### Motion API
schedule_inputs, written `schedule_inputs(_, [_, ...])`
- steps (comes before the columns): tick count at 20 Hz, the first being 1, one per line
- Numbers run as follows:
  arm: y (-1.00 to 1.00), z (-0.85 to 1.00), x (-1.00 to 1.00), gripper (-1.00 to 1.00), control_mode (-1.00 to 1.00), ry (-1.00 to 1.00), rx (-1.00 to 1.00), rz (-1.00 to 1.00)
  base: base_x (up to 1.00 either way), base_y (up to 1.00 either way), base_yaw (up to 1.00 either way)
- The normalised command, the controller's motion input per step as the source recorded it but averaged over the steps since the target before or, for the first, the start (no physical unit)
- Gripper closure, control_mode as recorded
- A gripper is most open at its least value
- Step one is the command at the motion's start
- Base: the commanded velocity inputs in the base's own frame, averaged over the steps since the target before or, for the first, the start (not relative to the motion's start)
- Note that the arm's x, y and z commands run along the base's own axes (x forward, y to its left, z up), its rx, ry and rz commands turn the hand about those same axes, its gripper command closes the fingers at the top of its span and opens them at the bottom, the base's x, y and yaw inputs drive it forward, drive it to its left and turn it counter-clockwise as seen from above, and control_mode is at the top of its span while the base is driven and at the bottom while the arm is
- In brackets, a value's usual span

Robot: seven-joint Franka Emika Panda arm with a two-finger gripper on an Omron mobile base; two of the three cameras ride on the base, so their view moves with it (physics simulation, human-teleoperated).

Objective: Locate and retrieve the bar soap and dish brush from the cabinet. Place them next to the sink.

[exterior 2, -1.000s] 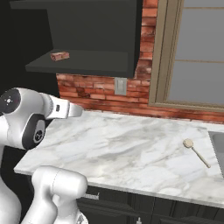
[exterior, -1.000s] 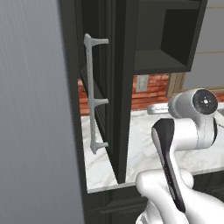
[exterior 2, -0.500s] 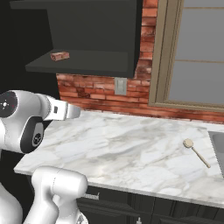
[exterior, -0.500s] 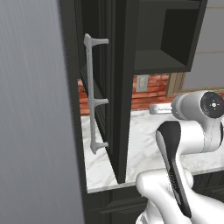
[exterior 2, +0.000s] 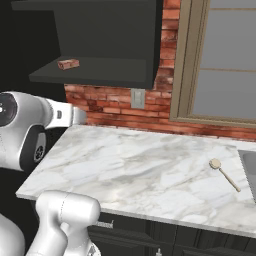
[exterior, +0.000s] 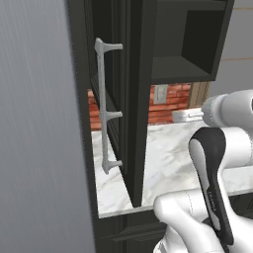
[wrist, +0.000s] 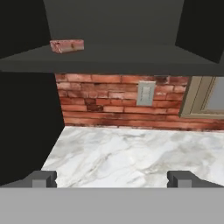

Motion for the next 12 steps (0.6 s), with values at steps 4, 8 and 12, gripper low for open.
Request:
schedule_inputs(4, [0.04, 0.47, -0.15, -1.00, -1.00, 0.00, 0.02, 0.00, 0.00, 0.00, 0.00])
schedule_inputs(8, [0.23, 0.44, -0.21, -1.00, -1.00, -0.05, -0.04, 0.00, 0.00, 0.00, 0.00])
schedule_inputs(12, [0.17, 0.19, -0.16, -1.00, -1.00, 0.00, -0.02, 0.02, 0.00, 0.00, 0.00])
